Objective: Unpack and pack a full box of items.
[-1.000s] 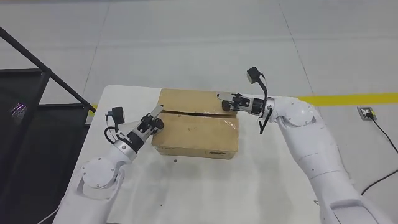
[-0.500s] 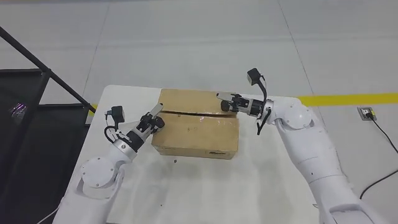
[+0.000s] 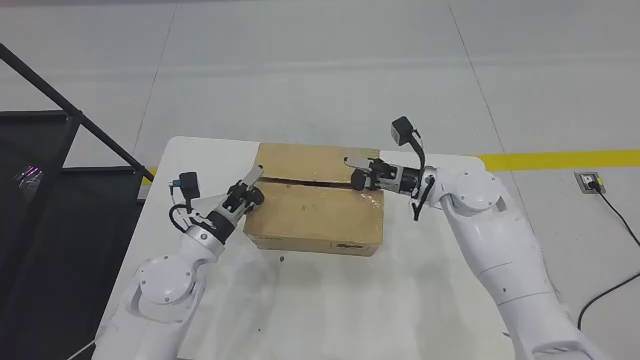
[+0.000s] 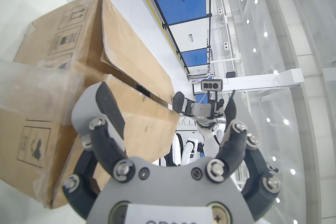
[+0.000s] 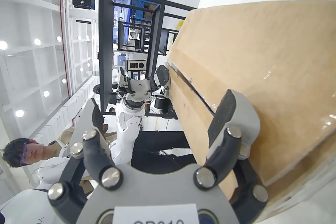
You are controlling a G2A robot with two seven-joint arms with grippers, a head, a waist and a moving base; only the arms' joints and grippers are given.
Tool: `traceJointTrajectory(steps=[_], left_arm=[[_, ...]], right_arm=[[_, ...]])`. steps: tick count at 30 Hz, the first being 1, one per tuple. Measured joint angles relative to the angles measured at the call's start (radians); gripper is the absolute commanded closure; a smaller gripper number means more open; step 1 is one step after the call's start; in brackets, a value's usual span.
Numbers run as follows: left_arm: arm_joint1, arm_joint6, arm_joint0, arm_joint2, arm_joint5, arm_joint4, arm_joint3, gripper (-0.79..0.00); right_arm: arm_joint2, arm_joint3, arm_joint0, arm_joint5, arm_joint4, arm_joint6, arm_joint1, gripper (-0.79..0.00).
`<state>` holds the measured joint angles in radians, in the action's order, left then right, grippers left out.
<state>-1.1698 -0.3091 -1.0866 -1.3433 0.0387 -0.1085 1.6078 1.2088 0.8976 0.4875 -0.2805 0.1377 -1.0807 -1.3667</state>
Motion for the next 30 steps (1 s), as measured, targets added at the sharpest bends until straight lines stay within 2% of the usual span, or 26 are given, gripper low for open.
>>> traceJointTrajectory(steps=[9,15,20,30], left_arm=[[-0.008,0.077,-0.002,-0.022,0.012,-0.039,0.005,-0.785],[-0.007,0.176,-0.041,-0.12,0.006,-0.102,0.016,-0.785],[-0.009,0.295,-0.09,-0.198,-0.051,-0.163,0.022,-0.785],[-0.009,0.295,-0.094,-0.2,-0.055,-0.16,0.018,-0.785]], right_arm=[[-0.014,-0.003,0.01,0.061,-0.018,0.022,0.007,-0.785],[-0.028,-0.034,0.007,0.057,-0.005,0.026,0.006,-0.785],[-0.033,-0.043,0.005,0.054,-0.003,0.027,0.006,-0.785],[-0.033,-0.043,0.005,0.055,-0.003,0.027,0.006,-0.785]])
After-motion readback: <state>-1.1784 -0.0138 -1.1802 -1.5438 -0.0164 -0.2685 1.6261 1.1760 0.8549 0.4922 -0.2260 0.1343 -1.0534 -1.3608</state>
